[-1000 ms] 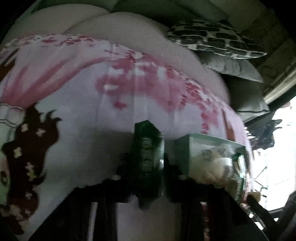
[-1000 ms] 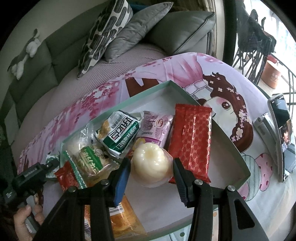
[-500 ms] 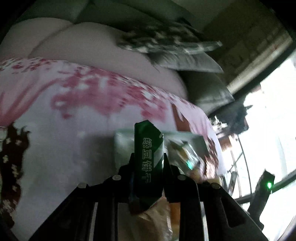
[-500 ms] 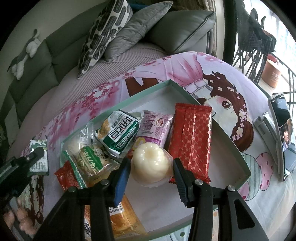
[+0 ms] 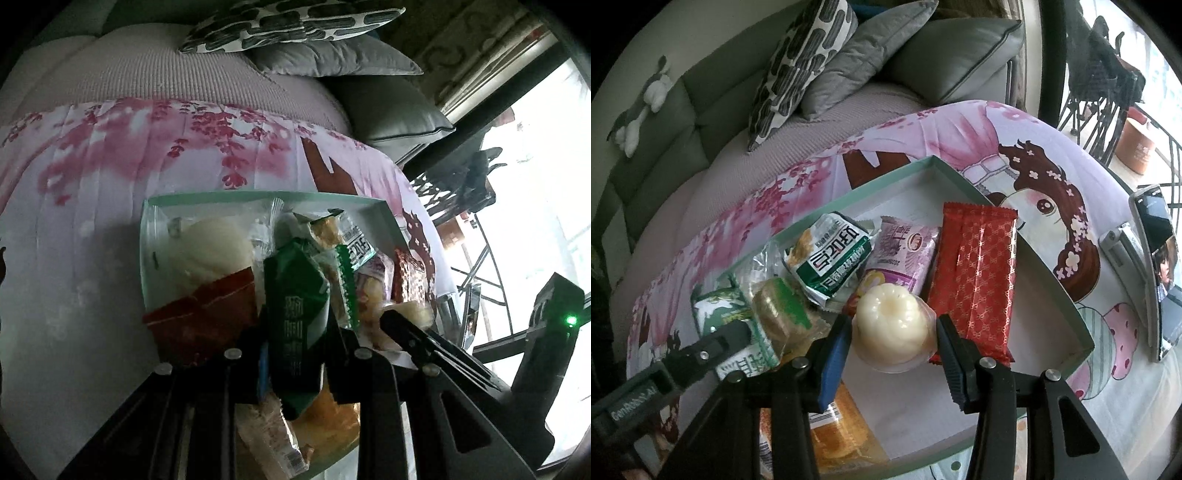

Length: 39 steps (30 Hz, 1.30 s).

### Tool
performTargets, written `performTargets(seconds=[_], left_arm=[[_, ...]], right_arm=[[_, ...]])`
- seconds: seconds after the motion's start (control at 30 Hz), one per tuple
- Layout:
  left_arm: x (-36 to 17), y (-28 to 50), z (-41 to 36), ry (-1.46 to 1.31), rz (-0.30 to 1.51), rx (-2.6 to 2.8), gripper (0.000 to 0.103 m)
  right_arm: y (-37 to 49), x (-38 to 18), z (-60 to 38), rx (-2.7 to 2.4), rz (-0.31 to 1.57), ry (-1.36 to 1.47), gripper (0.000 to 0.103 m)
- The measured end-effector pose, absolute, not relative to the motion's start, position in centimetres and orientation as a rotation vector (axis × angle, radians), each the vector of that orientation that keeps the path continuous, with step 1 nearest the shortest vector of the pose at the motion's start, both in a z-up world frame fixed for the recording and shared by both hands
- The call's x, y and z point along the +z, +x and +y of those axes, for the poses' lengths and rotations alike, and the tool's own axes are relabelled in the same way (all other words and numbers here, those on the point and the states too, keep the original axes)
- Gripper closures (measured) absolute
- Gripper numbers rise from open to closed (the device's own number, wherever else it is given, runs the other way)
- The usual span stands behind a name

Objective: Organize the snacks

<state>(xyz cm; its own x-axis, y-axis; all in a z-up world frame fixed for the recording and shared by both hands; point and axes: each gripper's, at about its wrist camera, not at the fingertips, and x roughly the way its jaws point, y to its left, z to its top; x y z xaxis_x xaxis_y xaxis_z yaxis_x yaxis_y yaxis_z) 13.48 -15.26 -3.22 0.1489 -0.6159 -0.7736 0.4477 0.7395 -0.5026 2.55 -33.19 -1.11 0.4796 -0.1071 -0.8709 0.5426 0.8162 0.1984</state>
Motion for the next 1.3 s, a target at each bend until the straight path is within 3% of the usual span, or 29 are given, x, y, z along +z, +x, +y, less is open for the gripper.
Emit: performTargets(seconds=[0.1,0.33,0.47,0.53,0.8,1.0,1.17,1.3], left_arm=[[-2.8,13.2,-15.4,-0.135,1.188,-0.756,0.075],[-1.7,12.6,-15.3,-0.125,1.164,-0.767,0.047],[-1.2,12.0,-14.7,-0.126,1.160,-0.748,0.041],[-0.9,11.6,-14.2,-0.126,1.151,-0.740,0.032],[0.1,9.7,-11.0,-0.154,1.120,-0.663,0.021],[0.8,8.0,-6.3,-0.146,1.018,-0.465,0.000],[1.1,5.8,-4.8,0.214,0.902,-0.151,0.000],[0.4,4.5,-4.2,0.253,0.922,-0.113,0.000]], right_arm=[[2.7,-1.1,-32.9,-0.405,1.001,0.484,0.053],[2.7,-0.9,-32.7,-0.405,1.003,0.469,0.044],[2.7,-0.8,-32.6,-0.398,1.003,0.464,0.040],[2.7,-0.7,-32.4,-0.397,0.999,0.458,0.036],[2.5,-0.4,-31.5,-0.385,0.976,0.443,0.007],[1.8,0.3,-29.8,-0.359,0.954,0.390,0.000],[0.7,0.4,-27.7,-0.323,0.969,0.348,0.000],[-0.3,0.6,-25.7,-0.279,0.987,0.302,0.000]])
